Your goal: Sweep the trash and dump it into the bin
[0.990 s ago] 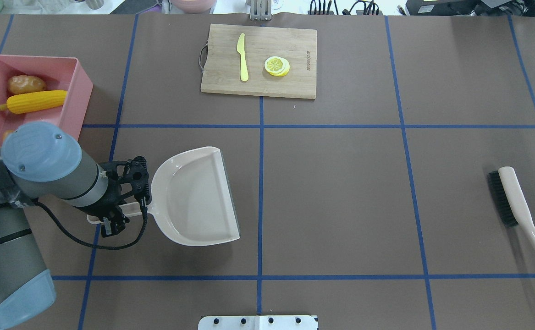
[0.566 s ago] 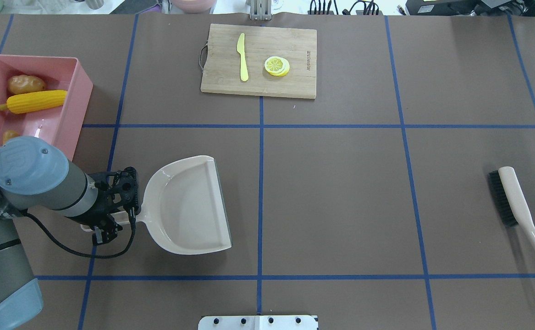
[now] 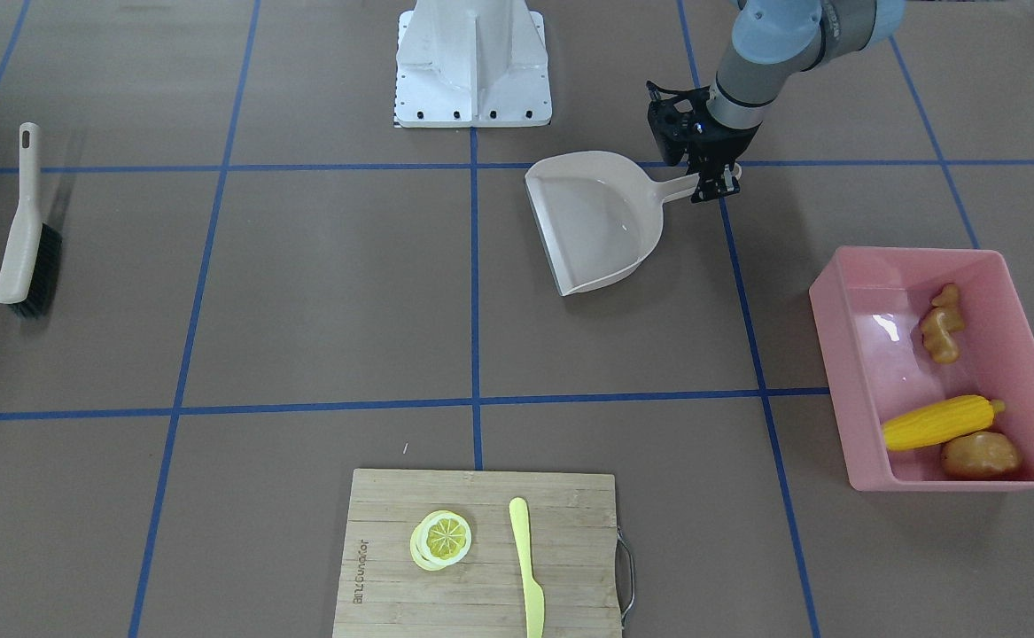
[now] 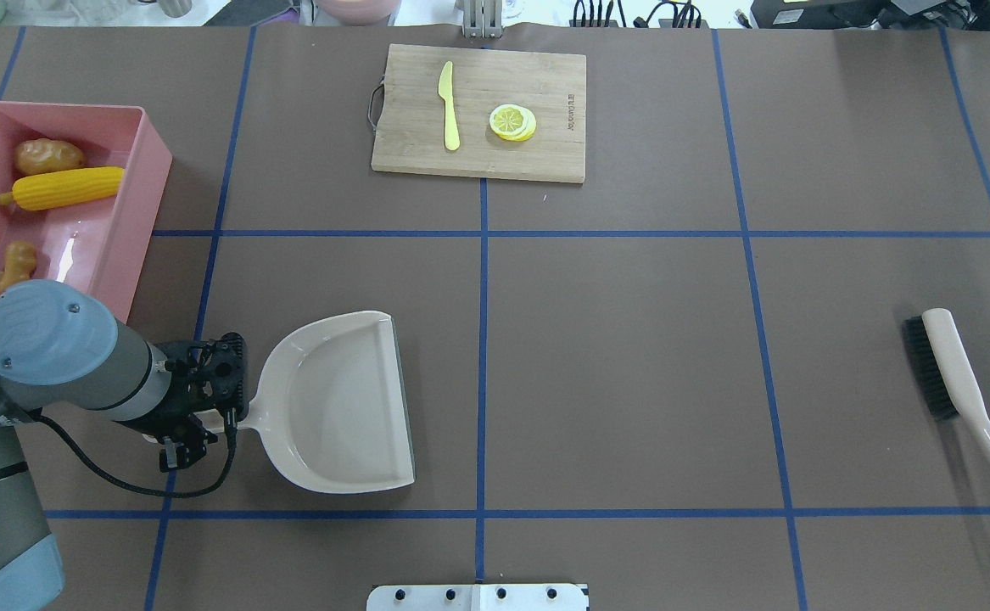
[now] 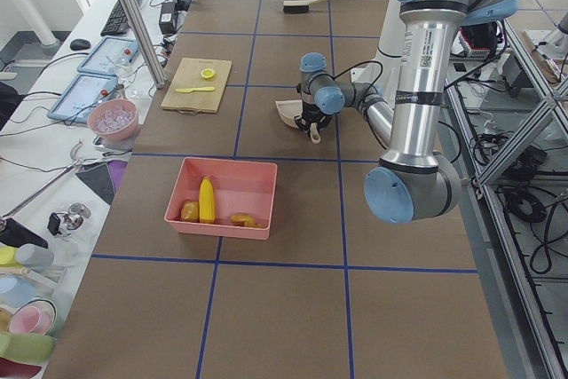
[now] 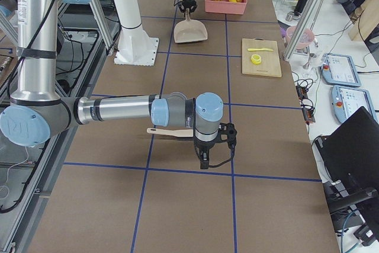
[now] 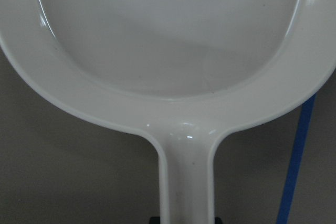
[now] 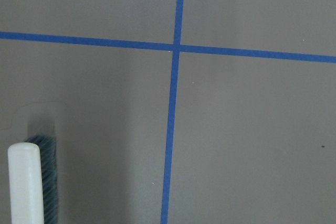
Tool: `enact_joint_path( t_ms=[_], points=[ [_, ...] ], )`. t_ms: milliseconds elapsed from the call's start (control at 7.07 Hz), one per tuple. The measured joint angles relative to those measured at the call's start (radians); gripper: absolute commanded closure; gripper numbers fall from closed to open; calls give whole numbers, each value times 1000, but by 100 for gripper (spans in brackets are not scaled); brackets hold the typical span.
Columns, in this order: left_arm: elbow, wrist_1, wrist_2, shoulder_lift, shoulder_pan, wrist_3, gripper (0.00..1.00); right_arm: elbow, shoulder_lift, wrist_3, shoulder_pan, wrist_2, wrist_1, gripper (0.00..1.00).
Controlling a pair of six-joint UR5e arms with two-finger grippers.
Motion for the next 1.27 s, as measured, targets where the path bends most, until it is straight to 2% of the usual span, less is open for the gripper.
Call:
enact_joint_path(
  t_ms=[141, 283, 990, 1273],
  points=[
    [1, -3, 8, 4, 1, 27, 38, 0, 0, 0, 0, 0, 0, 0],
    [3, -3, 12, 5, 1, 40, 2, 0, 0, 0, 0, 0, 0, 0],
    [-25, -7, -4, -1, -16, 29, 2, -8, -1, 1, 0, -3, 2, 0],
    [-43, -37, -70, -7, -99, -125, 2, -9, -1, 0, 0, -3, 10, 0]
  ],
)
